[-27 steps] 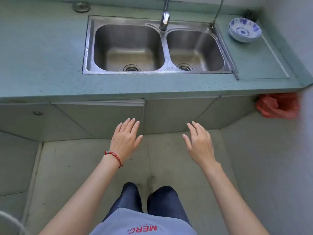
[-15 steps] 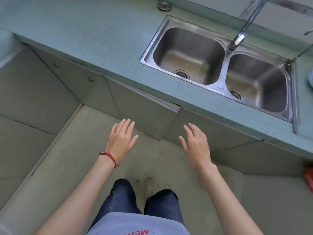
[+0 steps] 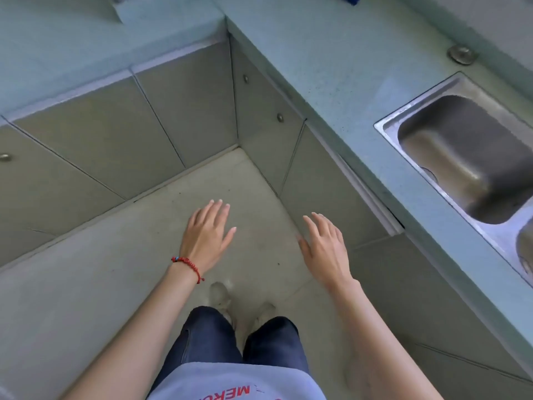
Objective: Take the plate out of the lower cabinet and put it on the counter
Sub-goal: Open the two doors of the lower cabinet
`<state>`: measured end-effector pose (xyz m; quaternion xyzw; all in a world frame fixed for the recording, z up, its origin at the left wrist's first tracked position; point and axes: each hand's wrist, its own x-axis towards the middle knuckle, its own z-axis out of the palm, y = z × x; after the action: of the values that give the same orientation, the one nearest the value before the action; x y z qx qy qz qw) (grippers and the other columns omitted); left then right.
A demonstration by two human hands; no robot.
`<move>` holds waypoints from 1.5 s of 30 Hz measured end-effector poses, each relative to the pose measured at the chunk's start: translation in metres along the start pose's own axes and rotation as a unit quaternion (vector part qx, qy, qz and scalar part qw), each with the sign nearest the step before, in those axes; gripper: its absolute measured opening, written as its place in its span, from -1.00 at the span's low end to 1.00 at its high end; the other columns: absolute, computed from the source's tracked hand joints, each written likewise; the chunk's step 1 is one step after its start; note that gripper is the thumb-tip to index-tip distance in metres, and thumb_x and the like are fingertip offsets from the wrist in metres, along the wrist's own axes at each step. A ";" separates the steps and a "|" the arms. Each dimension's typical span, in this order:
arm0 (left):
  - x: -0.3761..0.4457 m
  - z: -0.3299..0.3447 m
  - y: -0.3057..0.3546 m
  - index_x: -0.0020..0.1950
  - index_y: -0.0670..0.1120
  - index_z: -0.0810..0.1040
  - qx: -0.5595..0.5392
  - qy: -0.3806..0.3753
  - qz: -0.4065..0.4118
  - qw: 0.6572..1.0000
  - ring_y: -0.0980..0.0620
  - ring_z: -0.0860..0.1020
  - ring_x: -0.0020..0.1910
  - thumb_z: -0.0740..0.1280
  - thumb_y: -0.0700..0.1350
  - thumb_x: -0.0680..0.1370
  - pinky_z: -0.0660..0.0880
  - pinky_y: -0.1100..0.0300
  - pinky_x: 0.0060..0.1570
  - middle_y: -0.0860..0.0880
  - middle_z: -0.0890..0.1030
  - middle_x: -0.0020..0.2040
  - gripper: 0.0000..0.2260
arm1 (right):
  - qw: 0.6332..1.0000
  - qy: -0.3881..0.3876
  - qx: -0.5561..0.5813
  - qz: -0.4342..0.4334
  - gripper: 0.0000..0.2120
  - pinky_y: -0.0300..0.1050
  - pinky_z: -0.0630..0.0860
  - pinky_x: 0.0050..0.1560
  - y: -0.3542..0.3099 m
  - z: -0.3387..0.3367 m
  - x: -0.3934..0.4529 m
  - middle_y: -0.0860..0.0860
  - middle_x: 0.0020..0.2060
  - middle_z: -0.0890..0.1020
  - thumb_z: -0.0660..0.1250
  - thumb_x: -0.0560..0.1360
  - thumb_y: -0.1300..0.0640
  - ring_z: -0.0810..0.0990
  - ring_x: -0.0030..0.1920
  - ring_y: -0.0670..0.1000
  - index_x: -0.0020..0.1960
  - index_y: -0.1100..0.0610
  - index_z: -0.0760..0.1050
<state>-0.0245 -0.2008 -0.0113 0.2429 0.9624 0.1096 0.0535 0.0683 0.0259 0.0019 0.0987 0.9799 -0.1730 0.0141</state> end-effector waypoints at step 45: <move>0.228 -0.062 -0.259 0.35 -0.21 0.30 -0.044 0.025 -0.300 0.953 -0.16 0.29 0.40 0.17 -0.02 0.56 0.24 -0.07 0.37 -0.22 0.38 0.38 -0.57 | 0.949 -0.149 -0.017 -0.277 -0.61 0.09 0.21 0.36 -0.218 0.063 0.447 0.23 0.35 0.37 0.15 0.57 0.06 0.27 0.39 0.21 0.33 0.23 0.30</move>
<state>-0.3520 -0.3258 -0.0235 -0.0621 0.9861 0.1370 0.0702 -0.4137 -0.1121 -0.0121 -0.2035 0.9581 -0.1662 0.1137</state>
